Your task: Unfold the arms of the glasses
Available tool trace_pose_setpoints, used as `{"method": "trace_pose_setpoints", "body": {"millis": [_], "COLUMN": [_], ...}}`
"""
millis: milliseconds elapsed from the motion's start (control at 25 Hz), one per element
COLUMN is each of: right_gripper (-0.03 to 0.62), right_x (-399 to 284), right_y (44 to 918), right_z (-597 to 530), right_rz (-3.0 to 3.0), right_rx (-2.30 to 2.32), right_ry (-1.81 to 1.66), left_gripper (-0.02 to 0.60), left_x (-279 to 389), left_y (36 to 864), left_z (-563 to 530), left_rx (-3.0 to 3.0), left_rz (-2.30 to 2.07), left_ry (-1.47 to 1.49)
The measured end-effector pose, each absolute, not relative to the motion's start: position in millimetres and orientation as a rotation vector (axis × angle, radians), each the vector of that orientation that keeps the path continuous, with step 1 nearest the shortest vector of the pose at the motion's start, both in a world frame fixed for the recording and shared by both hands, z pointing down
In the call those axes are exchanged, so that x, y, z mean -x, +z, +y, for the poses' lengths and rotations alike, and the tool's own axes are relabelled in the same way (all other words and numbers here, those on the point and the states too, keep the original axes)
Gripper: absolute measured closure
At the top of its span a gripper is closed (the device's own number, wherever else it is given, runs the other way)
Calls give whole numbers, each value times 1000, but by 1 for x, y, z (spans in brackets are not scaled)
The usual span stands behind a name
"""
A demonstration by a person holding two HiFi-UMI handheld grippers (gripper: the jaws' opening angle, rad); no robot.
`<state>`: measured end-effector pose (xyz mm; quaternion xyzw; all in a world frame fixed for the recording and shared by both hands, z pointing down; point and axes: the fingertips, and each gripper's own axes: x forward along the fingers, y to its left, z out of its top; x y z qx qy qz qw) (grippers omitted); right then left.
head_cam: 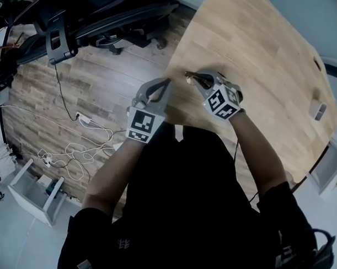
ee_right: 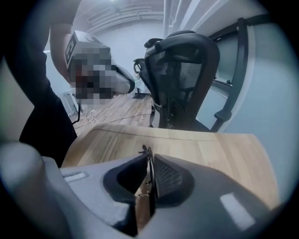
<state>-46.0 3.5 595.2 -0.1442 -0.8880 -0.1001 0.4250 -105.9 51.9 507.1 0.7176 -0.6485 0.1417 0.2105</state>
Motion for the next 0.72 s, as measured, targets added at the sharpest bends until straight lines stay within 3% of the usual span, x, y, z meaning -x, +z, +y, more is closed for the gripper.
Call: {"method": "trace_pose_setpoints", "body": {"millis": [720], "right_gripper": [566], "right_x": [42], "right_y": [580], "right_z": [2], "right_rz": [-2300], "right_rx": [379], "right_ry": [-229], "left_gripper": [545], "left_x": [98], "left_y": [536], "left_z": [30], "left_rx": [-2048], "left_rz": [-1629], "left_ry": [399]}}
